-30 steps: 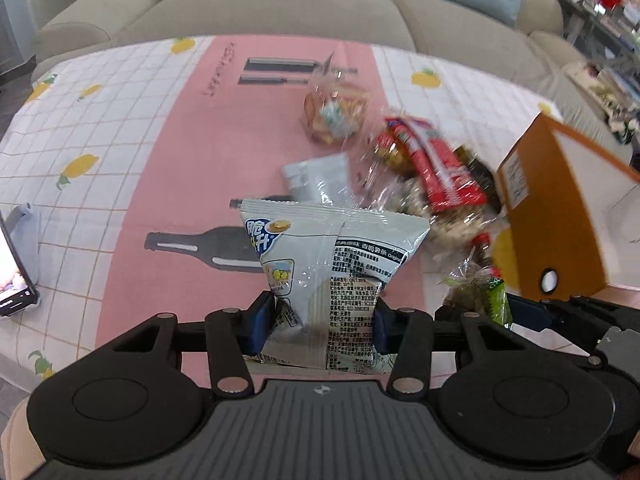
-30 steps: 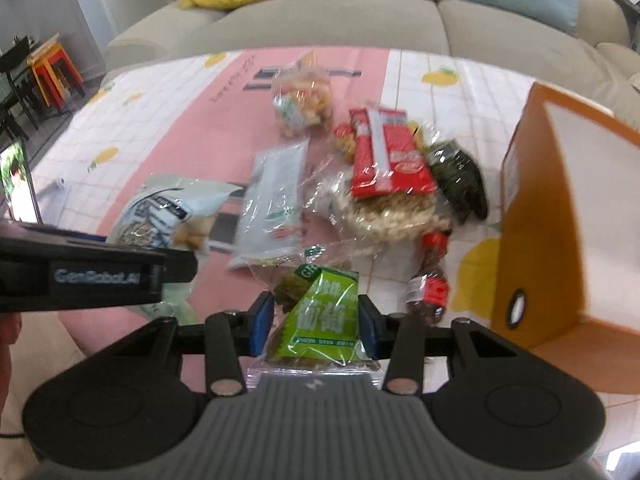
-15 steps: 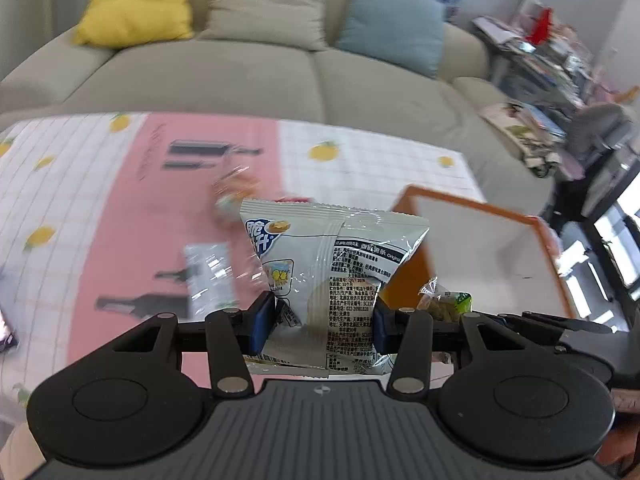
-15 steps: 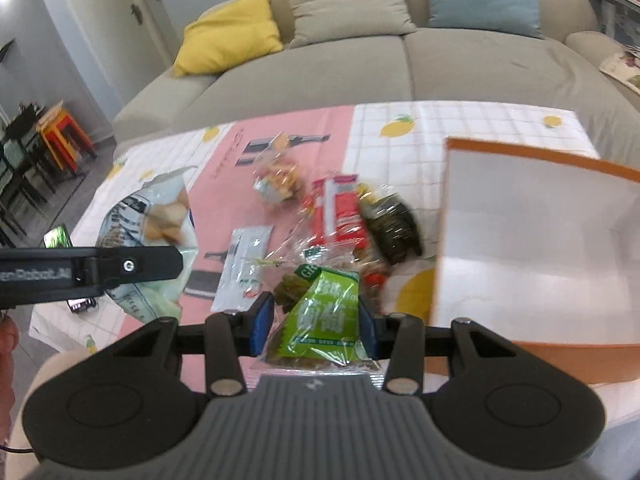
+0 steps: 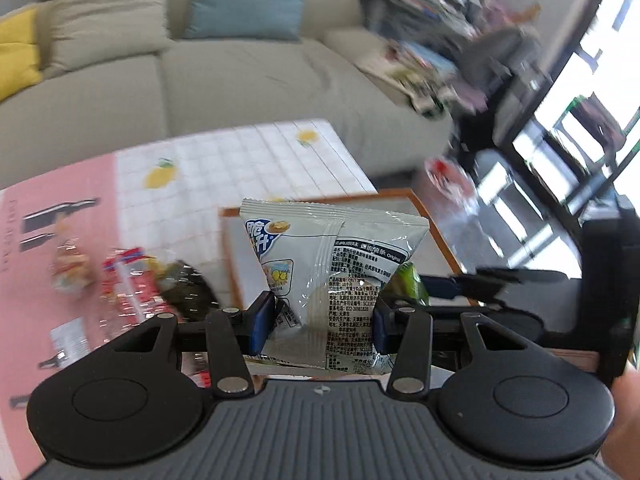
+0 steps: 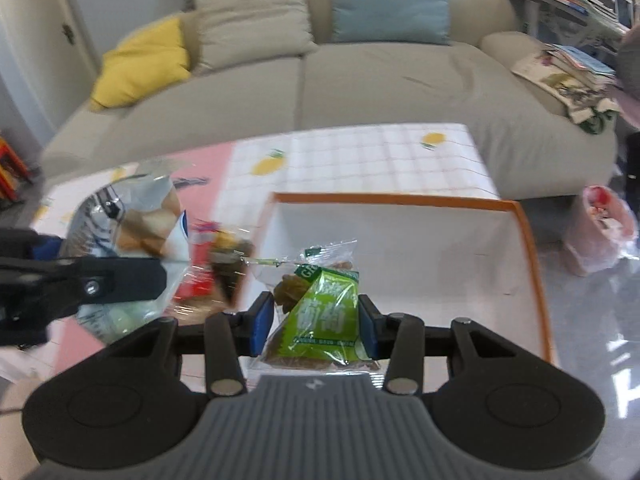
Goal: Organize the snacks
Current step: 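Lift the chip bag and green pack and carry both over the orange box, then open both grippers to drop the chip bag and green pack into the box, then move both tools back over the remaining snacks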
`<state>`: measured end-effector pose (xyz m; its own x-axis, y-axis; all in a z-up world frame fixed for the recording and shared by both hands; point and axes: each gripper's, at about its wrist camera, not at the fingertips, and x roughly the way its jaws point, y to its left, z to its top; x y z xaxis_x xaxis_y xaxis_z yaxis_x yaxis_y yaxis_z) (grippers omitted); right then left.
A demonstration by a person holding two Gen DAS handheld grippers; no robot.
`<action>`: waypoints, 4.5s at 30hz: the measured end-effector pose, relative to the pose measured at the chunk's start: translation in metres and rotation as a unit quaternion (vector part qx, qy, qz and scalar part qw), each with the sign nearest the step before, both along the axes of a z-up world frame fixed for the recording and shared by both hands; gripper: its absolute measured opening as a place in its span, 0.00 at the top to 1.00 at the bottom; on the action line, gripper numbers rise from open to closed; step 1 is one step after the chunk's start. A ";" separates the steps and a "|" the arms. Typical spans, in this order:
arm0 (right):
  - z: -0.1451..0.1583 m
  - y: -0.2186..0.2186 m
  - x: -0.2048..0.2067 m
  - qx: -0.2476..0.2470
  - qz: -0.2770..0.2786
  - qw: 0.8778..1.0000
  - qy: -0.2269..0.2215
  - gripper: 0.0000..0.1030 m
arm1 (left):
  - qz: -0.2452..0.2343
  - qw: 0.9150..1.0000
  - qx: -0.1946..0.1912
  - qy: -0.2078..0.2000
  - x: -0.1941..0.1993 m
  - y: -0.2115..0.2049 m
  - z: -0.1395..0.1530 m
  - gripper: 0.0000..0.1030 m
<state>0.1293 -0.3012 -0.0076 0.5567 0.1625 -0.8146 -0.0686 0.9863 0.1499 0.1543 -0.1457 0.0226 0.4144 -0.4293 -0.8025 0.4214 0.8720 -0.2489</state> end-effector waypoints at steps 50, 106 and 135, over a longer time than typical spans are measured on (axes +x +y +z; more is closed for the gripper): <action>-0.132 -0.036 0.075 -0.067 0.030 0.976 0.205 0.34 | -0.069 0.986 0.128 0.080 0.056 -0.058 -0.085 0.19; -0.091 0.196 -0.070 -0.030 -0.014 0.996 -0.079 0.60 | 0.142 0.988 0.051 -0.042 -0.058 0.207 -0.076 0.23; -0.184 0.208 -0.002 -0.132 -0.023 0.991 0.003 0.67 | 0.242 0.968 0.066 0.024 0.005 0.213 -0.184 0.18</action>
<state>0.1272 -0.0935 -0.1915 0.5542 -0.0821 -0.8283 -0.0221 0.9933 -0.1132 0.1590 0.0670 -0.1618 0.5022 -0.0854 -0.8605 -0.0545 0.9900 -0.1301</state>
